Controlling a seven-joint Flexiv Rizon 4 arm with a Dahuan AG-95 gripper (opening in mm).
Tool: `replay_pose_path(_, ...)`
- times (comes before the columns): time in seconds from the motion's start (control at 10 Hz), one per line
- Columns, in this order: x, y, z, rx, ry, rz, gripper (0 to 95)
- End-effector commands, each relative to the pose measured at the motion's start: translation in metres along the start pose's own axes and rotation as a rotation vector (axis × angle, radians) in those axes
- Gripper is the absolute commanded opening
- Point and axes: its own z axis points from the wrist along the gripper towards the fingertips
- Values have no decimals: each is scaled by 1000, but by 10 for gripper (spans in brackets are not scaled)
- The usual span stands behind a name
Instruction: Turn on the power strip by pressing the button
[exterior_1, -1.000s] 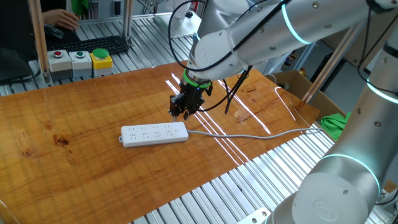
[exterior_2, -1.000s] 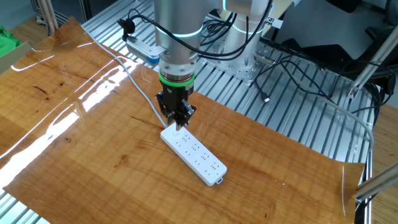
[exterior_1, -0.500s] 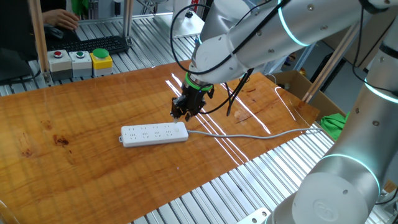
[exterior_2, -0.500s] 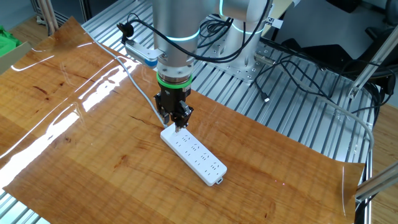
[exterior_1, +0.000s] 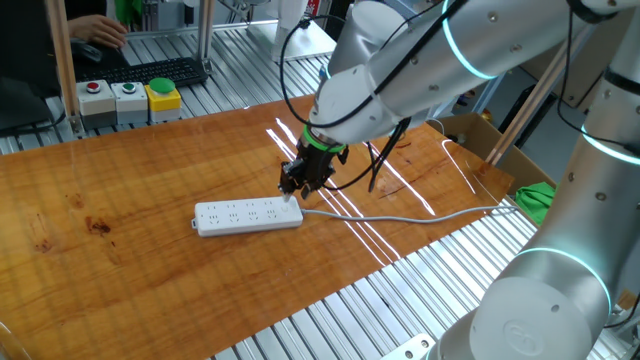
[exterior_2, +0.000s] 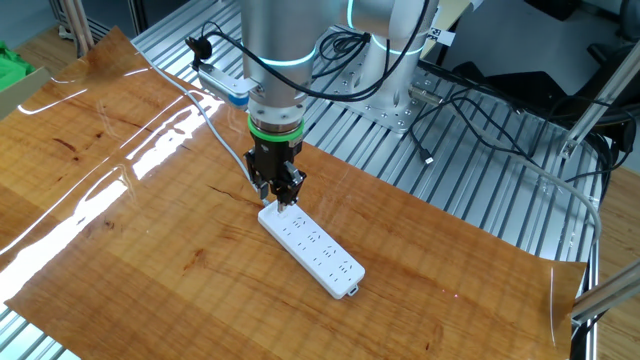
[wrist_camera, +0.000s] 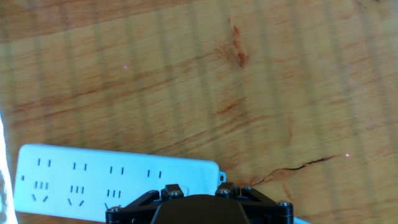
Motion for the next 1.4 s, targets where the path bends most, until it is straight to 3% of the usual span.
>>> replay_pose_path(0.1, 2, -1, 2, 1, -1, 3, 380)
replay_pose_path(1.4, 5, -3, 10, 0, -13, 8, 380)
